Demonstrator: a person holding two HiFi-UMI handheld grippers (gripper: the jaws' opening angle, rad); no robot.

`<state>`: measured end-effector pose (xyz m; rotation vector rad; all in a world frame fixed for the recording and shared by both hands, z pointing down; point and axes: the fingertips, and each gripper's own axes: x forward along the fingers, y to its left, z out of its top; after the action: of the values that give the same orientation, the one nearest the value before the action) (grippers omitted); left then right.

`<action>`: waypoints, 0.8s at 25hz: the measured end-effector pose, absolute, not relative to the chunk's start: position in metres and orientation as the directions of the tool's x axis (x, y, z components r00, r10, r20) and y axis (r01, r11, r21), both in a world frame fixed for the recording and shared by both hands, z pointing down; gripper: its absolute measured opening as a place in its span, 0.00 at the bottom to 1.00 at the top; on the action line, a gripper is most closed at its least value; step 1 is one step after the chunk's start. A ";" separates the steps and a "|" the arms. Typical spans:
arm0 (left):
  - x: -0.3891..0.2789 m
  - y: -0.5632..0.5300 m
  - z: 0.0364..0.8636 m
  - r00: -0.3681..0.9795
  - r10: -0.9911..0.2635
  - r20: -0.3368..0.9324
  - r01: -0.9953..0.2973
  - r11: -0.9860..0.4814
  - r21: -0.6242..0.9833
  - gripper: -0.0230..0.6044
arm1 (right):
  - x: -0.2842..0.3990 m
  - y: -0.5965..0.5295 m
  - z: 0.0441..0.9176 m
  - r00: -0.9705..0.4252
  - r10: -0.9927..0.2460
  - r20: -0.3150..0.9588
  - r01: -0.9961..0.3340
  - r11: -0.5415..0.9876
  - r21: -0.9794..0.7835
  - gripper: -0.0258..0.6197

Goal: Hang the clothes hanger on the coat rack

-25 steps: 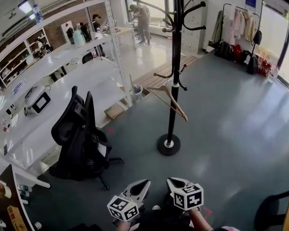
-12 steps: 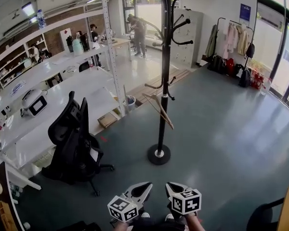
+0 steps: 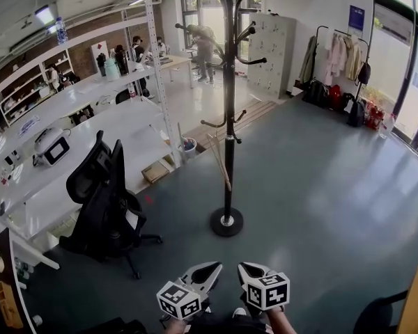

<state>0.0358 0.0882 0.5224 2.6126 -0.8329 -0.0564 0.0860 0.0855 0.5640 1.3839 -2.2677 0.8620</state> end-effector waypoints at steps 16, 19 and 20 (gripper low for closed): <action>0.045 0.096 0.525 0.803 -0.588 0.098 -0.579 -0.729 0.365 0.04 | 0.097 0.093 0.570 -0.482 -0.658 0.579 -0.876 0.367 -0.312 0.05; 0.043 0.097 0.527 0.802 -0.589 0.102 -0.580 -0.726 0.369 0.04 | 0.095 0.094 0.574 -0.482 -0.652 0.585 -0.876 0.367 -0.312 0.05; 0.043 0.097 0.528 0.802 -0.588 0.103 -0.580 -0.726 0.369 0.04 | 0.094 0.095 0.574 -0.482 -0.652 0.586 -0.876 0.367 -0.313 0.05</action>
<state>0.0426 0.0971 0.5280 2.6031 -0.8815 -0.0297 0.0944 0.0946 0.5744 1.3354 -2.2704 0.8538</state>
